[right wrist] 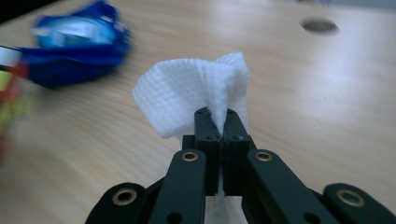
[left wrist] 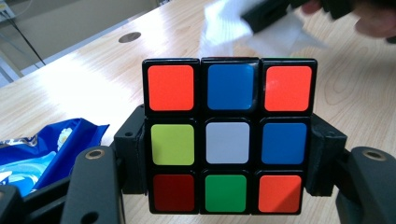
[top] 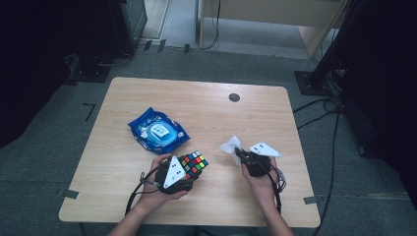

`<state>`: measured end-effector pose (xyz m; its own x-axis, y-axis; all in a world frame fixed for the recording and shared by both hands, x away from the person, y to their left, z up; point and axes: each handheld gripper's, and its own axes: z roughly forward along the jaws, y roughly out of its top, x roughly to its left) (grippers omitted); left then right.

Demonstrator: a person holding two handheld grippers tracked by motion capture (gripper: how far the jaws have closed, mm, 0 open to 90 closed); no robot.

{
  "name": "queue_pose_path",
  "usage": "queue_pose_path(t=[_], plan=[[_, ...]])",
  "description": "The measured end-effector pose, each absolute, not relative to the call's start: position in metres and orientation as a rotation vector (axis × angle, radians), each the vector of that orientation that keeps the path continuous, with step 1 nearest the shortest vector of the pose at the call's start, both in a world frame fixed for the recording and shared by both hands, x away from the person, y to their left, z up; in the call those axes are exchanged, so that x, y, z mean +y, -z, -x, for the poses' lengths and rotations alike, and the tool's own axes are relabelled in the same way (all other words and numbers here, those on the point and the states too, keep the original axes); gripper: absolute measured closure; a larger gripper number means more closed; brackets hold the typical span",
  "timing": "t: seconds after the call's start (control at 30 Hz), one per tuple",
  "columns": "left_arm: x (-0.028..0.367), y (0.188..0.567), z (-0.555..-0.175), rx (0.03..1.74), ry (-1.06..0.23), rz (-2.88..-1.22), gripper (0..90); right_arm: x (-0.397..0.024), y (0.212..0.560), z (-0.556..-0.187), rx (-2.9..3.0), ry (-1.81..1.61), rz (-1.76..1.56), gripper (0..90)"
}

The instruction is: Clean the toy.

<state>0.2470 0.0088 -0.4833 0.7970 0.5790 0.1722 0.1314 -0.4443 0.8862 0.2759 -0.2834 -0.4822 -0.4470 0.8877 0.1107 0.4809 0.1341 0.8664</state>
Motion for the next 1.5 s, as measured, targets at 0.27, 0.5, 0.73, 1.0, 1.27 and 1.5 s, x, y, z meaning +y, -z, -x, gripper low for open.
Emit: queue_pose_path(t=[0.27,0.5,0.73,1.0,1.27,1.5], plan=[[0.006,0.482,-0.244,0.517,-0.563,-1.988,33.7,-0.231,0.453,-0.241,2.122,-1.404,-0.819,88.9],[0.004,0.483,-0.242,0.494,-0.552,-1.996,33.7,-0.199,0.449,-0.219,2.129,-1.391,-0.603,88.8],[-0.002,0.481,-0.236,0.435,-0.520,-1.986,33.8,-0.197,0.444,-0.219,2.099,-1.507,-0.656,87.4],[0.000,0.478,-0.236,0.448,-0.517,-1.965,33.8,-0.211,0.453,-0.232,2.062,-1.451,-0.843,87.7],[0.009,0.475,-0.243,0.520,-0.514,-1.942,33.8,-0.210,0.448,-0.226,2.085,-1.501,-0.844,88.7],[-0.001,0.476,-0.236,0.470,-0.502,-1.951,33.8,-0.191,0.435,-0.211,2.098,-1.568,-0.748,88.7]])
